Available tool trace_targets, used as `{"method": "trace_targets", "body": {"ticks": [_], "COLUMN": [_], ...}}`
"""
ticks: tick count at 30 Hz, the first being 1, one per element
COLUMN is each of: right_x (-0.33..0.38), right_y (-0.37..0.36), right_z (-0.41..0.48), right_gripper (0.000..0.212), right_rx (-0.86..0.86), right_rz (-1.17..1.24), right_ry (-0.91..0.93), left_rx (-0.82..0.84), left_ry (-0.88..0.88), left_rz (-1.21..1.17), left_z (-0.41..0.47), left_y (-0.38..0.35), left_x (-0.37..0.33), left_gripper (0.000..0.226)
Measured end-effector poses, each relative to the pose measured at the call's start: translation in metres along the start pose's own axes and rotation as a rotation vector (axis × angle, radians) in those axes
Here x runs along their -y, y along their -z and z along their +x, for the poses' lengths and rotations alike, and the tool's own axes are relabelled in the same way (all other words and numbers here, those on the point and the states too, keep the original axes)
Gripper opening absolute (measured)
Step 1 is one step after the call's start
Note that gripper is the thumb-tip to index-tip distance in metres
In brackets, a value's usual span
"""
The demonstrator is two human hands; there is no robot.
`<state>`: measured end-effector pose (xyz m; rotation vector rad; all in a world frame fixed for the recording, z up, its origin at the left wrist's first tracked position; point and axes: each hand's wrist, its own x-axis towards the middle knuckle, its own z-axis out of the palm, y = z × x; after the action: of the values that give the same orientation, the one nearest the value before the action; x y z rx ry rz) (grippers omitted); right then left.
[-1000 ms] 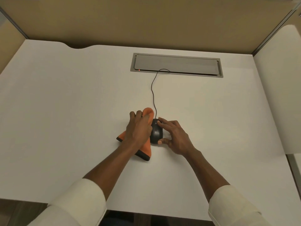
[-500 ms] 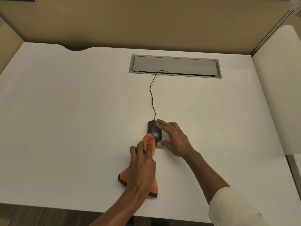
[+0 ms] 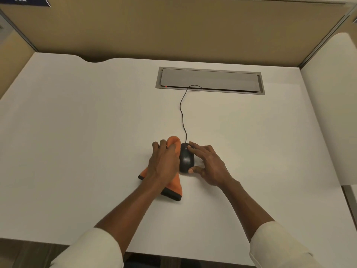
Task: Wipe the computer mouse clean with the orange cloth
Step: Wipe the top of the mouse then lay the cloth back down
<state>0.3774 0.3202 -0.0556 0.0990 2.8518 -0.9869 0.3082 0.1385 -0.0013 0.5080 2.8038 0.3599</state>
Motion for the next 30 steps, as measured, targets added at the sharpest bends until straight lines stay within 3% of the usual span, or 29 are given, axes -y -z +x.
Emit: {"method": "trace_targets", "body": {"ticks": [8, 14, 18, 21, 24, 26, 28, 30], "right_x": [-0.003, -0.005, 0.016, 0.051, 0.096, 0.120, 0.131, 0.136], "right_y": [0.001, 0.015, 0.023, 0.027, 0.033, 0.031, 0.026, 0.025], "right_z": [0.003, 0.002, -0.008, -0.021, -0.038, -0.049, -0.056, -0.061], "right_gripper": [0.089, 0.093, 0.078, 0.058, 0.042, 0.041, 0.045, 0.049], "right_rx": [0.014, -0.004, -0.126, -0.219, -0.166, -0.050, 0.040, 0.087], "right_rz": [0.107, 0.348, 0.408, 0.587, 0.925, 1.114, 1.306, 1.460], "right_ry": [-0.043, -0.052, -0.086, -0.106, -0.196, -0.241, -0.327, -0.412], "left_rx": [-0.020, -0.034, 0.120, 0.235, 0.309, 0.335, 0.309, 0.247], "left_ry": [0.166, 0.374, 0.420, 0.403, 0.371, 0.331, 0.323, 0.315], "left_rz": [-0.346, -0.811, -1.228, -1.492, -1.712, -1.667, -1.483, -1.319], "left_z": [-0.005, -0.040, -0.061, -0.074, -0.083, -0.089, -0.091, -0.091], "left_y": [0.005, 0.028, 0.051, 0.065, 0.076, 0.081, 0.084, 0.084], "left_x": [0.020, 0.043, 0.064, 0.067, 0.055, 0.041, 0.029, 0.021], "left_gripper": [0.048, 0.008, 0.026, 0.040, 0.024, 0.028, 0.046, 0.050]}}
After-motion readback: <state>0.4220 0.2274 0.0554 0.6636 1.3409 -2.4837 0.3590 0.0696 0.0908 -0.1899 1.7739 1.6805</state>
